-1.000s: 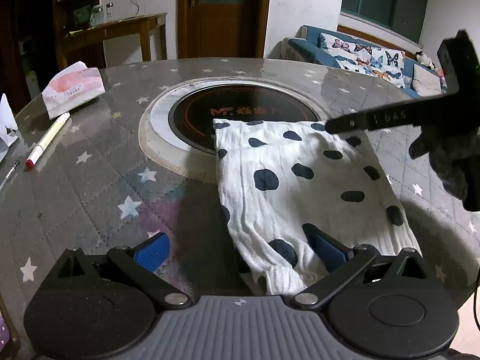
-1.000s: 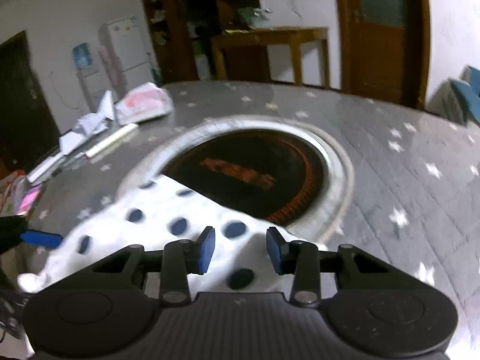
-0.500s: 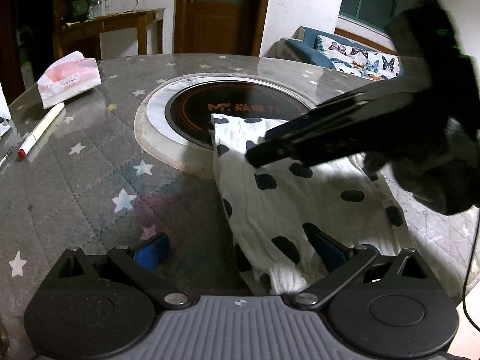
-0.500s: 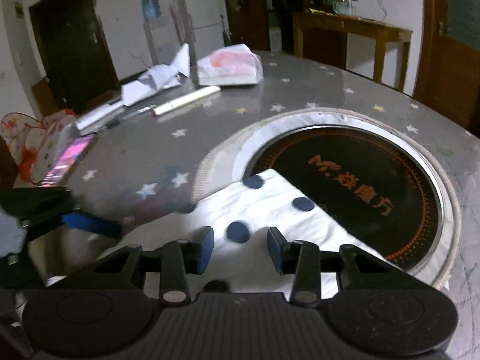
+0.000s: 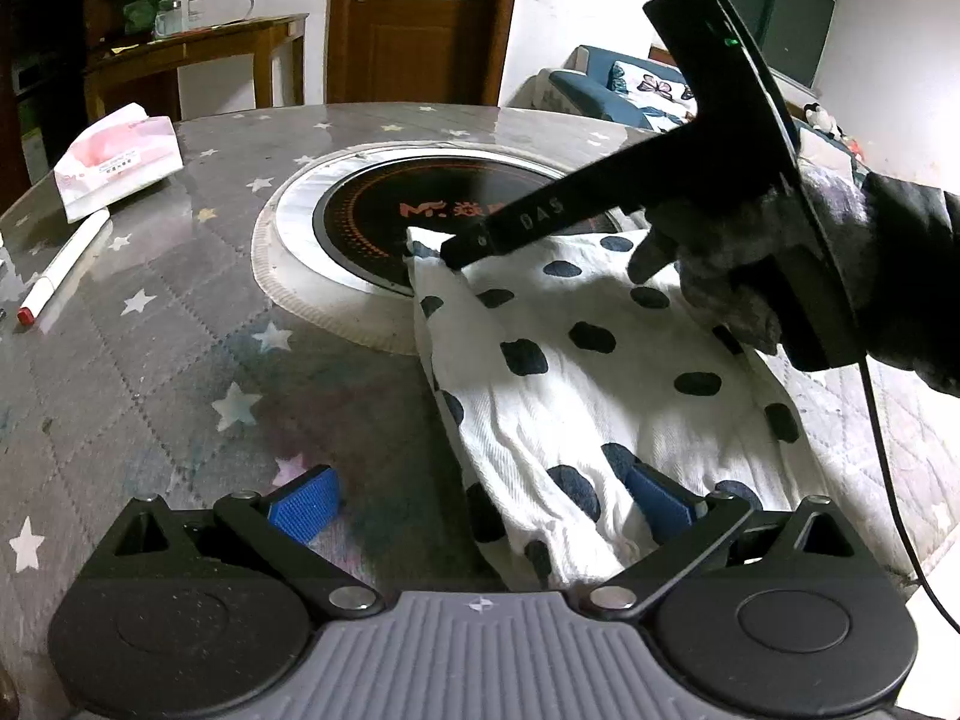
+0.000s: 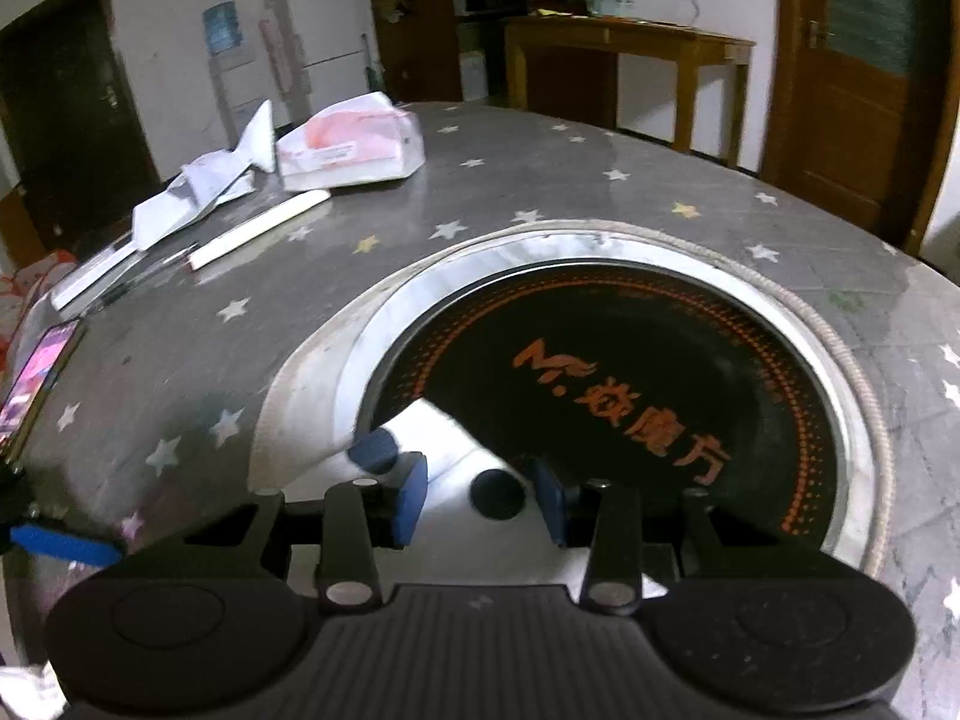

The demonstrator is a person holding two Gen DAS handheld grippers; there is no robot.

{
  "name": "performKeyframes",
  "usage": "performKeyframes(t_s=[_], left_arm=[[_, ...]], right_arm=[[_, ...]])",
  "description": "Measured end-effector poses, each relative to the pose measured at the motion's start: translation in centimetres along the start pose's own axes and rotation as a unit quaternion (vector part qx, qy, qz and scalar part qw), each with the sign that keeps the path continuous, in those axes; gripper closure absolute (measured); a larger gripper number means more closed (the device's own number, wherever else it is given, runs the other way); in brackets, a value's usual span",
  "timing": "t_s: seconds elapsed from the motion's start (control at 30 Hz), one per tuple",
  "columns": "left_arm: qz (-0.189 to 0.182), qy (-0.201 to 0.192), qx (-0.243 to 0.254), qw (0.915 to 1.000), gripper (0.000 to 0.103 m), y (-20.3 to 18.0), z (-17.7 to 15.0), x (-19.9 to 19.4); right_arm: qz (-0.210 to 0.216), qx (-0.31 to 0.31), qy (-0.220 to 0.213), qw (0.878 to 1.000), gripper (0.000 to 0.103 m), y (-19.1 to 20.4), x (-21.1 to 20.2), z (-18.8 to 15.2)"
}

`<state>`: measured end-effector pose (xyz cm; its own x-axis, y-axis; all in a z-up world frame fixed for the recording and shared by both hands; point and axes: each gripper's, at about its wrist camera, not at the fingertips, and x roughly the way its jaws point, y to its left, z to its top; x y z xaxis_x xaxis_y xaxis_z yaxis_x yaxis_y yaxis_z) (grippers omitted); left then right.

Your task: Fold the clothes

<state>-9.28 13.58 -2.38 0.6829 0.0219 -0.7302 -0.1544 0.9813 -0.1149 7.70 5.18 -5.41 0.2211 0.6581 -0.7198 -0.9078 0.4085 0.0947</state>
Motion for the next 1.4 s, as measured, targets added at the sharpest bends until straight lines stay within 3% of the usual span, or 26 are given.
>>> performKeyframes(t_s=[0.57, 0.9, 1.17, 1.4], left_arm=[[-0.019, 0.008, 0.018, 0.9996, 0.0, 0.3, 0.4, 0.3], [-0.022, 0.018, 0.027, 0.9992, 0.0, 0.3, 0.6, 0.4], [-0.002, 0.008, 0.012, 0.9999, 0.0, 0.2, -0.1, -0.3], [0.035, -0.027, 0.008, 0.999, 0.0, -0.7, -1.0, -1.3]], right_arm=[[0.02, -0.004, -0.003, 1.0, 0.062, 3.7, -5.6, -3.9], [0.002, -0.001, -0.011, 1.0, 0.062, 4.6, -7.5, -6.8], [-0.008, -0.022, -0.019, 1.0, 0.061, 5.9, -10.0, -9.4], [-0.02, -0.049, -0.041, 0.998, 0.06, 7.0, -12.4, -12.2]])
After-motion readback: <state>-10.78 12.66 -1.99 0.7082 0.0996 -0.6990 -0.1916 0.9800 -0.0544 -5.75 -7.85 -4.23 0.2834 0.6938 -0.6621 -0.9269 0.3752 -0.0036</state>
